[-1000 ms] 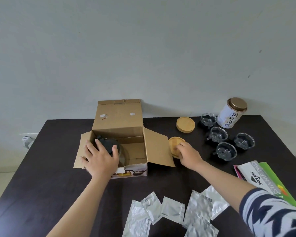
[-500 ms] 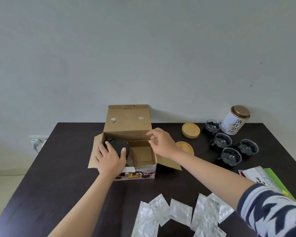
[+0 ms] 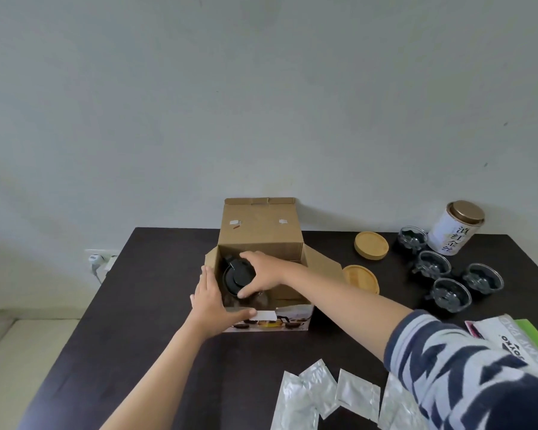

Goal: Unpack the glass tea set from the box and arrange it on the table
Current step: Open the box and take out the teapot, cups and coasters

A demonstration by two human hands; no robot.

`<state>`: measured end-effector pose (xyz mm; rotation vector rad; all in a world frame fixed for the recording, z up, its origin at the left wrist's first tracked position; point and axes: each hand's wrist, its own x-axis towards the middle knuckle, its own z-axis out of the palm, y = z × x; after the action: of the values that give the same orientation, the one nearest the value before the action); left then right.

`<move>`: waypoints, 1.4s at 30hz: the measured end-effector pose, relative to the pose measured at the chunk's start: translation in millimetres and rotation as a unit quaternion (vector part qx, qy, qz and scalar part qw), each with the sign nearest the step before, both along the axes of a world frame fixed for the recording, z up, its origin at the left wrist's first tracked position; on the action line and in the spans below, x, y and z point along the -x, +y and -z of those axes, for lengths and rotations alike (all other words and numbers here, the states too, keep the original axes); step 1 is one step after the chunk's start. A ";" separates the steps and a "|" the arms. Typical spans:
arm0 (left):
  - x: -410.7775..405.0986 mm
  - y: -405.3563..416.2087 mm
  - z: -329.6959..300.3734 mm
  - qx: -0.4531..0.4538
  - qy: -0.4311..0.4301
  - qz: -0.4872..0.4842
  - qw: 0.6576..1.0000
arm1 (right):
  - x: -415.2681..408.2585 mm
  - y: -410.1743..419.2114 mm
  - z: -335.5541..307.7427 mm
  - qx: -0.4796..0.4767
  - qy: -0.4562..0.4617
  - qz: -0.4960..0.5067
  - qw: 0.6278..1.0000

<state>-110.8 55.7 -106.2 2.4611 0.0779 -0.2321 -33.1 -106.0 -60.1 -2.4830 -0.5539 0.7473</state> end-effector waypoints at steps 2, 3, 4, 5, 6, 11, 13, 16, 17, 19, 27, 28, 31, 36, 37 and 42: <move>-1.6 2.3 3.5 0.019 0.005 0.002 1.000 | -0.6 5.8 1.1 0.009 0.002 0.013 1.000; -1.8 3.2 4.6 0.025 0.007 0.004 1.000 | -0.1 9.6 2.3 0.017 0.000 0.015 1.000; -1.8 3.6 5.0 0.032 0.008 0.005 0.999 | 0.5 13.3 3.8 0.027 -0.005 0.016 0.999; -1.6 4.1 5.5 0.041 0.007 0.004 0.999 | 0.8 16.4 5.4 0.034 -0.012 0.019 0.999; -1.9 5.0 5.9 0.048 0.004 0.002 0.999 | 1.1 19.3 6.7 0.035 -0.017 0.024 0.999; -2.5 7.5 8.9 0.068 -0.006 0.003 0.998 | 2.7 20.8 8.4 0.029 -0.053 0.040 0.997; -3.3 8.2 10.7 0.071 -0.012 -0.001 0.997 | 4.4 20.3 9.8 0.029 -0.054 0.040 0.997; -4.2 9.0 13.4 0.071 -0.010 -0.002 0.997 | 7.0 21.8 12.0 0.029 -0.066 0.049 0.996; -4.4 8.7 13.9 0.069 -0.011 0.000 0.998 | 7.1 21.7 11.9 0.029 -0.072 0.054 0.996; -3.3 7.6 12.1 0.063 -0.015 0.000 0.998 | 7.1 19.5 8.7 0.023 -0.075 0.062 0.995; -2.2 6.0 6.5 0.047 0.004 0.005 0.999 | 3.1 -19.4 -54.5 -0.039 -0.073 0.069 0.994; -2.1 6.2 6.8 0.047 0.003 0.003 0.999 | 2.9 -26.4 -63.6 -0.045 -0.075 0.071 0.994; -3.6 7.3 8.3 0.045 0.006 -0.003 0.999 | 3.7 -50.0 -85.8 -0.084 -0.070 0.097 0.989; -2.3 4.2 0.7 0.064 0.001 0.019 0.998 | 6.0 -93.6 -110.3 -0.128 -0.100 0.160 0.974; -1.9 2.0 -3.2 0.060 0.007 0.013 0.998 | 6.4 -101.1 -113.1 -0.133 -0.102 0.175 0.970; -14.5 -0.7 -8.9 -0.047 -0.010 -0.053 0.997 | 11.9 -128.2 -115.2 -0.128 -0.084 0.240 0.959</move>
<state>-96.3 55.0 -97.3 2.5438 0.2144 -0.1597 -45.1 -234.2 55.1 -2.3092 -0.0806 0.2584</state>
